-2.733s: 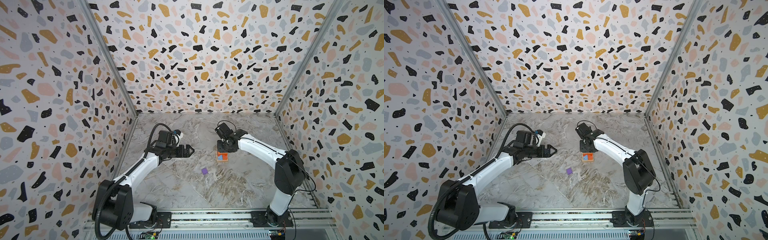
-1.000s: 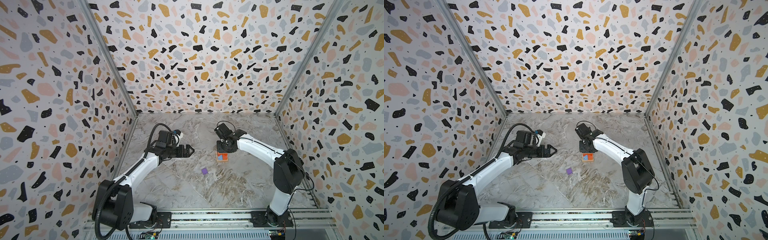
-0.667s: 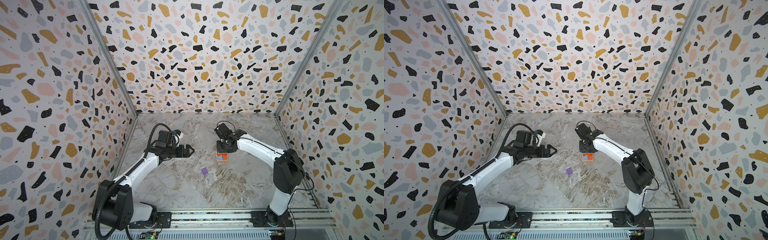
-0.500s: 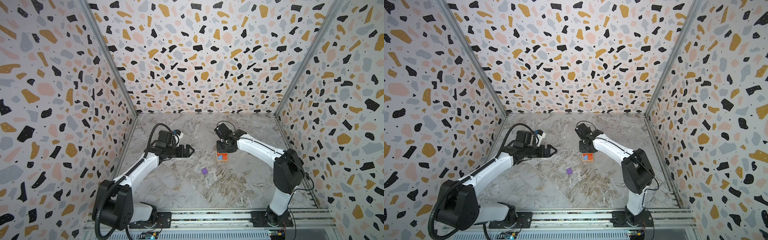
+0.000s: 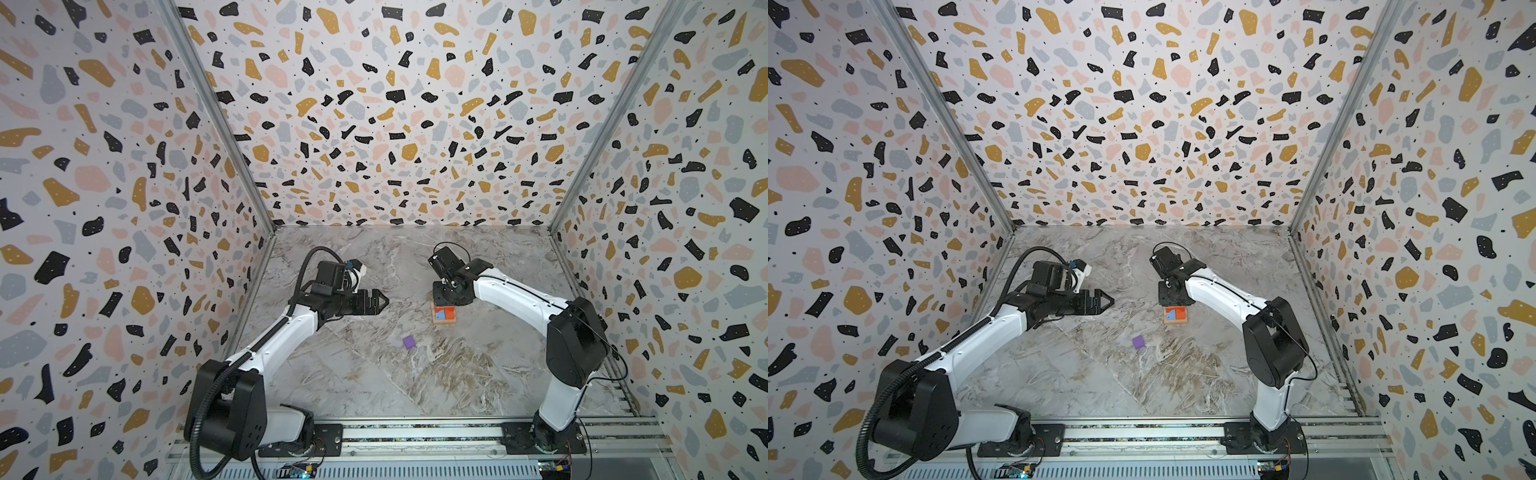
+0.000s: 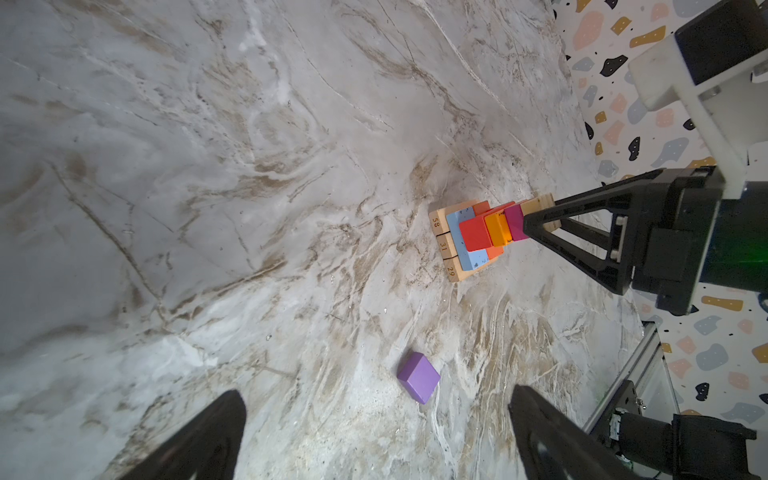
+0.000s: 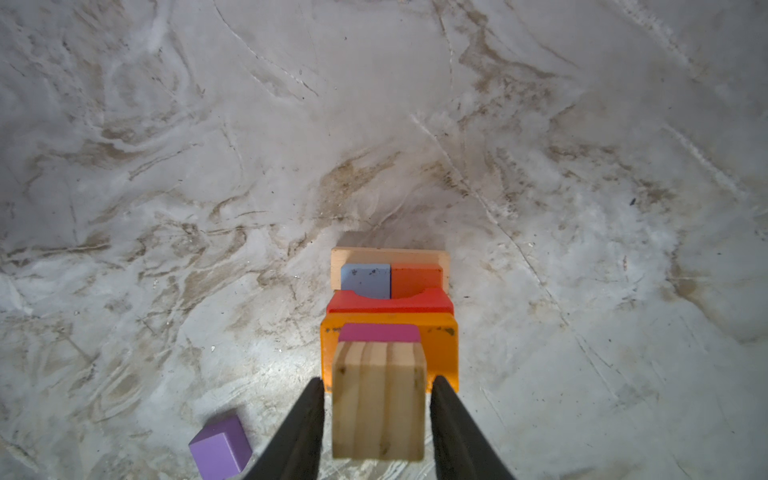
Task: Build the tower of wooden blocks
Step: 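Lower the light-wood cube onto the magenta cube with the right gripper, then open the right gripper and raise it off the light-wood cube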
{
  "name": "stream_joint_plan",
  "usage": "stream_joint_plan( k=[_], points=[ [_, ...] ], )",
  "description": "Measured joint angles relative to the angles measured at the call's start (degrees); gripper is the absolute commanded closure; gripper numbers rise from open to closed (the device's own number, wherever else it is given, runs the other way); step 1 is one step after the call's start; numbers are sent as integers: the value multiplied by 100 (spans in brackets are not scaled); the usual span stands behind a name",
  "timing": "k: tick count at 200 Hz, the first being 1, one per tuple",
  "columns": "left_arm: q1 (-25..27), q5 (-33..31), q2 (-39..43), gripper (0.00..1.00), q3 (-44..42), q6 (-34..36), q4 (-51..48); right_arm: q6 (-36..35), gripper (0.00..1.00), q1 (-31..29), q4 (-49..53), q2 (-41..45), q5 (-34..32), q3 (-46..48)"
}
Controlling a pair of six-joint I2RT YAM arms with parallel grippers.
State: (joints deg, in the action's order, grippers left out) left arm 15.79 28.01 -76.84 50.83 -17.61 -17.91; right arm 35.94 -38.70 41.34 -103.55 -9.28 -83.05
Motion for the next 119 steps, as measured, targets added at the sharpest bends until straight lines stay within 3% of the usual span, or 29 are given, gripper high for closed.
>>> stream_joint_plan(
  k=[77,119],
  points=[
    [0,-4,0,0,0,2,0,-168,45,-238,138,52,-236,-142],
    [0,-24,0,0,0,2,0,-402,42,-472,354,514,-437,-177]
  ],
)
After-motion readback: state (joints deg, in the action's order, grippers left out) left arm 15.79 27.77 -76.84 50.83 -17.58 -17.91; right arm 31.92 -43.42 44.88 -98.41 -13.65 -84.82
